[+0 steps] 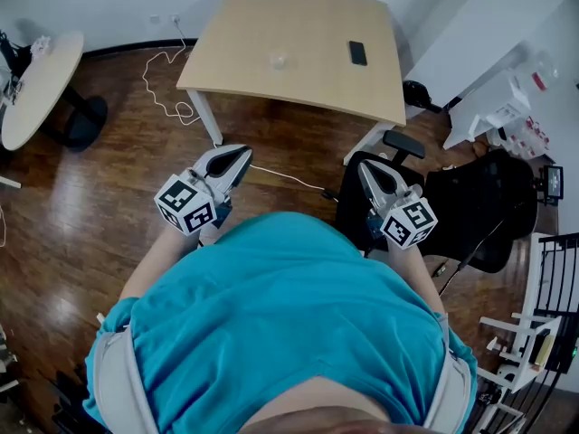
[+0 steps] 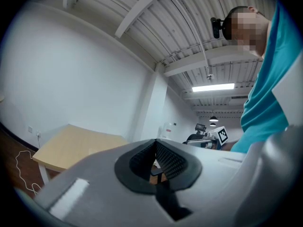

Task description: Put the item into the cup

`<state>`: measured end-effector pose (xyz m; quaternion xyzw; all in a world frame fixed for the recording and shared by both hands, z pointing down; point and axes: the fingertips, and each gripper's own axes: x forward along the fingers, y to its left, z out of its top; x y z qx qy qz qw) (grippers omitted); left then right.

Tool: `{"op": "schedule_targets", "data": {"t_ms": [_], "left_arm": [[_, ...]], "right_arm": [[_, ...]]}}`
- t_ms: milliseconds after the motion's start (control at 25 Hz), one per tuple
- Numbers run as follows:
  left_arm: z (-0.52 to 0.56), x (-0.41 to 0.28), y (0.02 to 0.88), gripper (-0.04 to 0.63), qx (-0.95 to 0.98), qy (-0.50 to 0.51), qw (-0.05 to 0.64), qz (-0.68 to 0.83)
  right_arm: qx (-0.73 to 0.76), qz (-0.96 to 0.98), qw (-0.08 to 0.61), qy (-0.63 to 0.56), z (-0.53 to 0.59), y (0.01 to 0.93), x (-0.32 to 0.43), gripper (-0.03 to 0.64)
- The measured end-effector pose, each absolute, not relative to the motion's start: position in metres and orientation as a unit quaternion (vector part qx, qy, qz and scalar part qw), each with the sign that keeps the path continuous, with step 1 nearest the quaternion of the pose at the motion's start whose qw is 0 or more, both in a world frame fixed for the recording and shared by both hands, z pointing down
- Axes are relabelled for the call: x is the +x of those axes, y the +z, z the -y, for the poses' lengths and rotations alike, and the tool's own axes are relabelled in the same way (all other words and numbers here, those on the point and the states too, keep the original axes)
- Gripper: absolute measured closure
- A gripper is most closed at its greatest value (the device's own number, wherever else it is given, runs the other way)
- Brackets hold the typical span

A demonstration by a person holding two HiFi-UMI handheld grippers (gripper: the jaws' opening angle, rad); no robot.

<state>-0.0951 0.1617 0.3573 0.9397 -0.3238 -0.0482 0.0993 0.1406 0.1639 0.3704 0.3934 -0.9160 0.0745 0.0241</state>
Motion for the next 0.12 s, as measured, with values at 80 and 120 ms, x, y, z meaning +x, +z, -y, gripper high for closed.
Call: {"op": "schedule_targets", "data": {"t_ms": [80, 120], "left_arm": [[-0.1622, -0.0949, 0.3563, 0.591, 0.940, -0.049, 0.099, 0.323], [-0.1625, -0.0951, 0.3559, 0.591, 0.940, -0.049, 0.100, 0.323]], "right_arm": [[0.393, 0.916, 0.024, 0.074, -0.1640, 0.3693, 0.1403, 0.615], [0.393, 0.916, 0.025, 0.074, -0.1642, 0.3687, 0.1400, 0.615]]}}
